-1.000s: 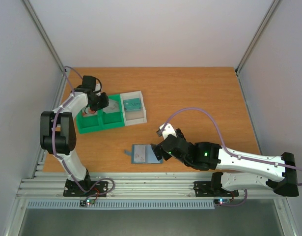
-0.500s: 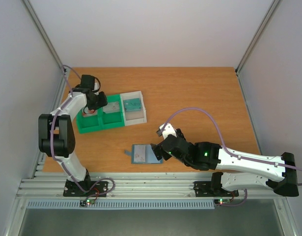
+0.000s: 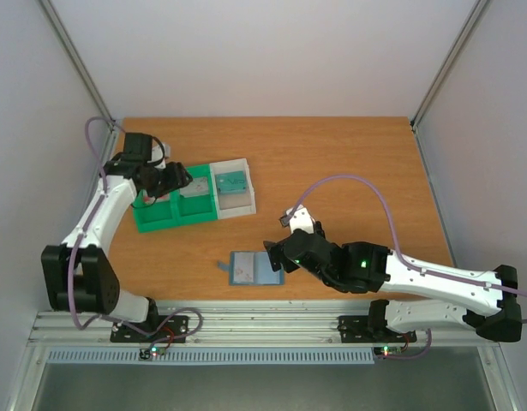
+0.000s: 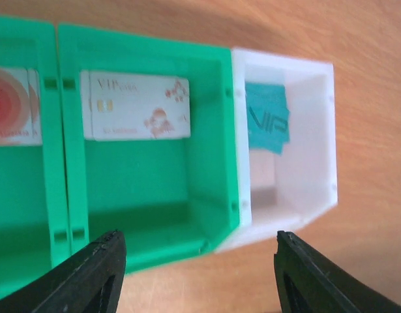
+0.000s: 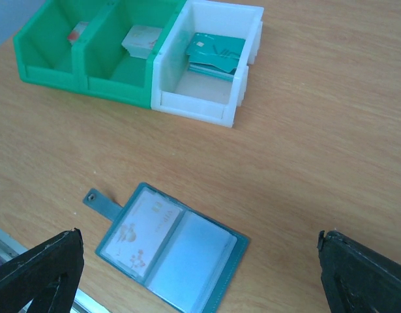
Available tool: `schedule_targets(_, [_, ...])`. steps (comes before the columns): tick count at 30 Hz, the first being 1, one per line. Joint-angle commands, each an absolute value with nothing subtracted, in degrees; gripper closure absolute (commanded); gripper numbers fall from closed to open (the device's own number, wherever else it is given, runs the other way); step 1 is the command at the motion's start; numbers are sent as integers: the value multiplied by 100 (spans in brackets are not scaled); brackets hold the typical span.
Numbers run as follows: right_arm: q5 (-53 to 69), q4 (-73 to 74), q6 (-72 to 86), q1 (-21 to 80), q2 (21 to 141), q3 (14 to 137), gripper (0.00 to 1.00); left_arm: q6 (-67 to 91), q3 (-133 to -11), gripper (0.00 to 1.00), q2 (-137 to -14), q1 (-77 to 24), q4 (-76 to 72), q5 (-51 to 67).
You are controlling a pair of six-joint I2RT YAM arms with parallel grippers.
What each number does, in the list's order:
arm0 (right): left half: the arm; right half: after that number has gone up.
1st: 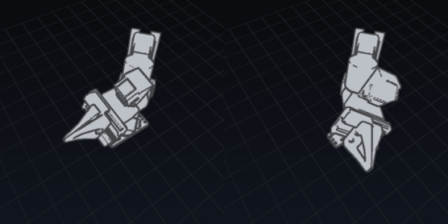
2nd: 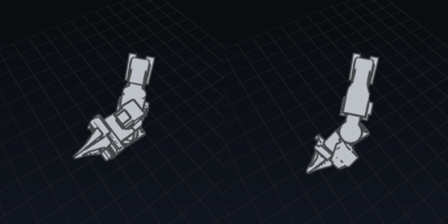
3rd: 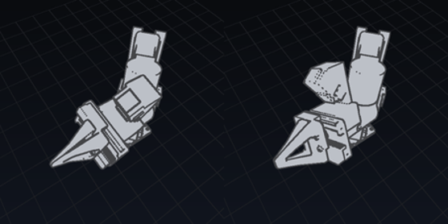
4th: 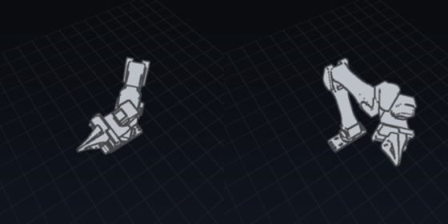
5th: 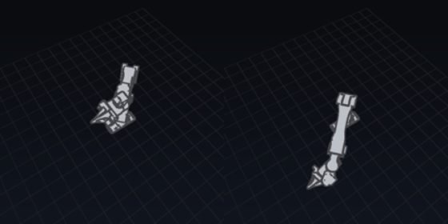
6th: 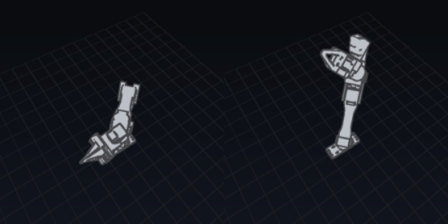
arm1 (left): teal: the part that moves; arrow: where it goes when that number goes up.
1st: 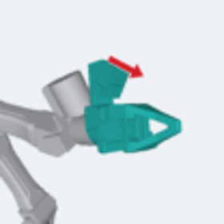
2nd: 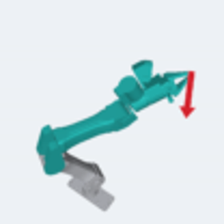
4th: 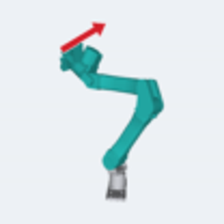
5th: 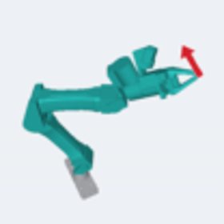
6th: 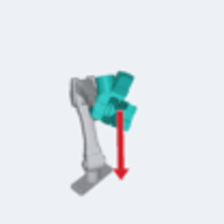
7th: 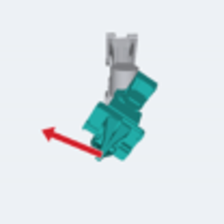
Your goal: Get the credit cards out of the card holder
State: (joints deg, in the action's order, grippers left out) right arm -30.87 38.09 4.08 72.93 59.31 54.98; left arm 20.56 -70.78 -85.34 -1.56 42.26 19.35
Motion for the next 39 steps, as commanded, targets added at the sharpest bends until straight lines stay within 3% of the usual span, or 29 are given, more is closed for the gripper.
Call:
schedule_targets(1, [-3124, 4095, 904, 7295, 6155, 5744, 1, 1737, -6532, 37, -7935, -137, 4806, 2545])
schedule_targets(10, [-2455, 3645, 748, 7262, 6391, 5638, 5, 1894, -5573, 51, -7033, -336, 4878, 3199])
schedule_targets(22, [-1432, 2695, 1281, 6927, 6935, 5291, 62, 2422, -4546, 56, -6656, -1132, 4216, 3865])
schedule_targets(32, [-127, 1432, 2169, 6204, 7732, 4605, 78, 3245, -3693, 57, -6281, -1573, 3181, 4207])
schedule_targets(39, [1015, 395, 2674, 5836, 8603, 4371, 81, 3945, -3077, 57, -6542, -1708, 1871, 4599])
